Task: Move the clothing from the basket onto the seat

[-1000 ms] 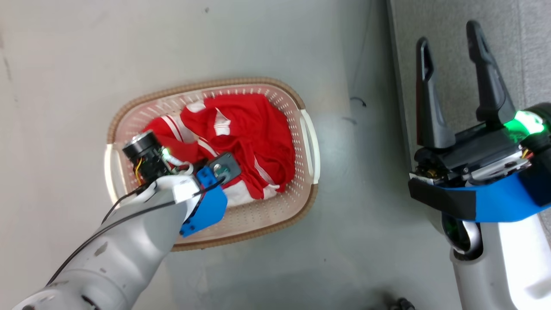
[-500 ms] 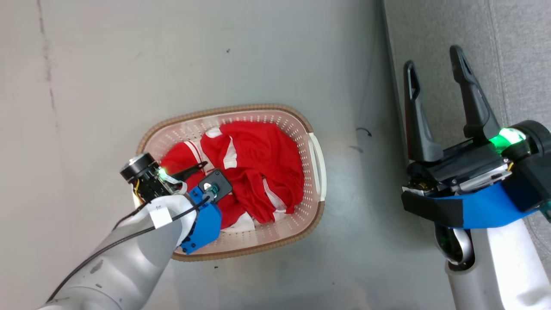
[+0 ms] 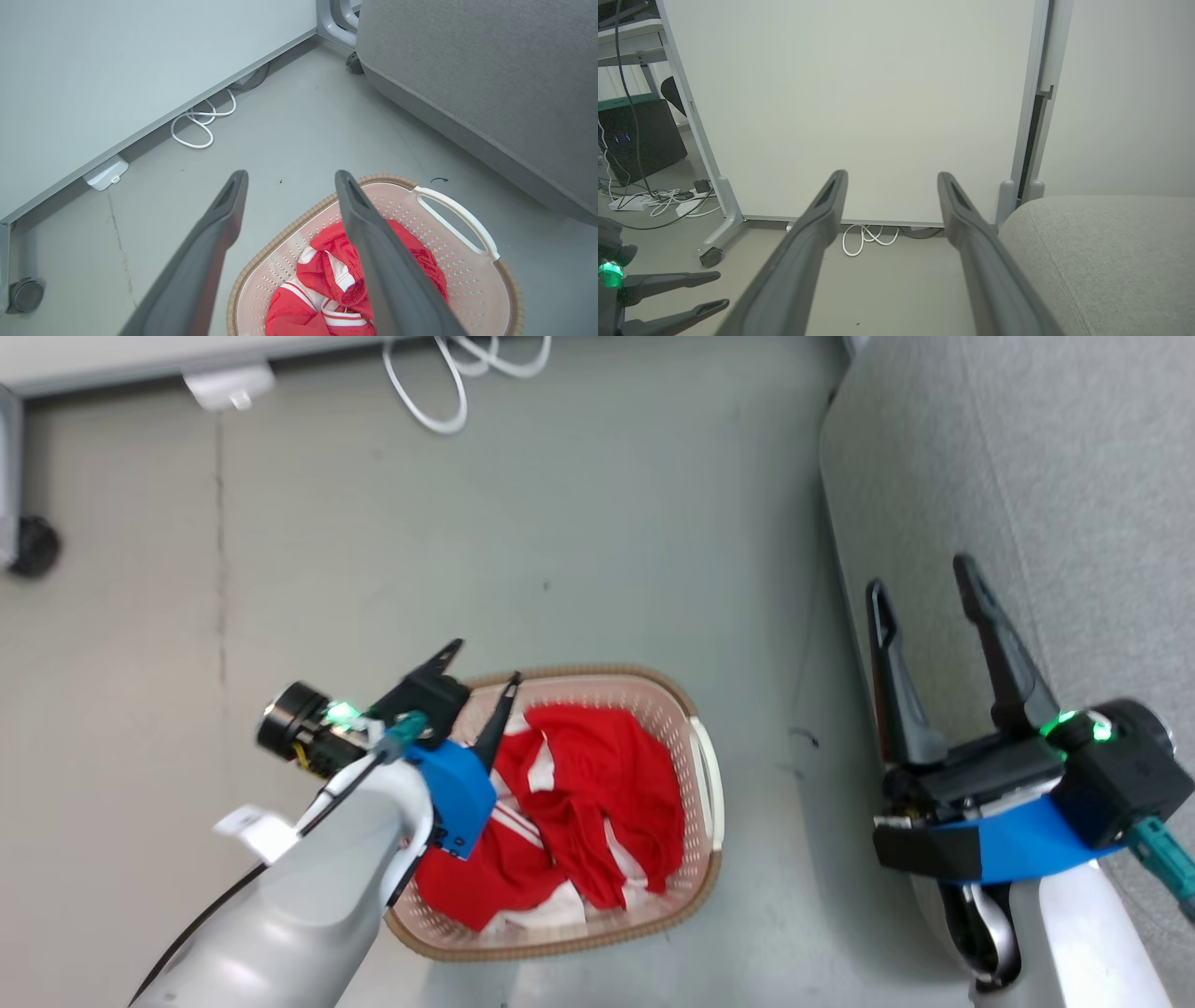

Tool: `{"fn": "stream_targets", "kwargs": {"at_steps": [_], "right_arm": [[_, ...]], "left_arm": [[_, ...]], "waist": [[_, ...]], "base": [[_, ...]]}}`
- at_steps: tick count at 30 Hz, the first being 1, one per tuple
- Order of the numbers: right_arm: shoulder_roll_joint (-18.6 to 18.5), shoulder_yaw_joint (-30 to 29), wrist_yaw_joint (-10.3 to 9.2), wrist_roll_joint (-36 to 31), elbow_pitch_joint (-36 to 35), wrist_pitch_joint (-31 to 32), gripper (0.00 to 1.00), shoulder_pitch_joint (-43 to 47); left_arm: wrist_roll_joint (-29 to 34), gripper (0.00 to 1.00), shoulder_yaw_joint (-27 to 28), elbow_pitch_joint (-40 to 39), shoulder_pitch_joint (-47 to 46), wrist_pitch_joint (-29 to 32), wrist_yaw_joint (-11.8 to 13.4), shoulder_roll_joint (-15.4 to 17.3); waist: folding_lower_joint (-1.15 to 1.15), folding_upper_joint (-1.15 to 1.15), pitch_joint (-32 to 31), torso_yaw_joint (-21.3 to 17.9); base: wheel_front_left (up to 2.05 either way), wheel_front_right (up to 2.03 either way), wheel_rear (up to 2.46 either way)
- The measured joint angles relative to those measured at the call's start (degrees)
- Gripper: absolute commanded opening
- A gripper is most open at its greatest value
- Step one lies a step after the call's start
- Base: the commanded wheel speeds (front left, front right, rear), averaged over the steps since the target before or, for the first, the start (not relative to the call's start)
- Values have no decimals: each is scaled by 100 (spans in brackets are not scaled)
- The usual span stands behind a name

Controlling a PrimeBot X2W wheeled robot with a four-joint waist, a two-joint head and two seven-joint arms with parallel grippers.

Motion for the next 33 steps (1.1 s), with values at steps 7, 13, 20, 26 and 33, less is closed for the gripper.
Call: {"fn": "stream_targets", "kwargs": {"at_steps": [7, 13, 20, 26, 33], "right_arm": [[0, -126, 0, -51, 123, 0, 100, 364], [0, -245, 0, -46, 224, 1, 100, 711], [0, -349, 0, -4, 292, 0, 100, 1044], [0, -465, 0, 31, 327, 0, 100, 1297], [0, -608, 0, 93, 420, 0, 100, 1599]], "left_arm": [[105, 100, 1657, -1350, 901, -2, 421, 333], [820, 100, 3050, -2692, 2009, -2, 544, 327], [1502, 100, 3917, -3709, 3119, -2, 425, 13], [1870, 100, 4428, -4135, 3767, -2, 234, -208], [2120, 100, 4920, -4301, 4253, -2, 40, -413]], "waist": [[0, 0, -674, 121], [0, 0, -1219, 240], [0, 0, -1676, 324], [0, 0, -1959, 368], [0, 0, -2184, 430]], "base": [[0, 0, 0], [0, 0, 0], [0, 0, 0], [0, 0, 0], [0, 0, 0]]}}
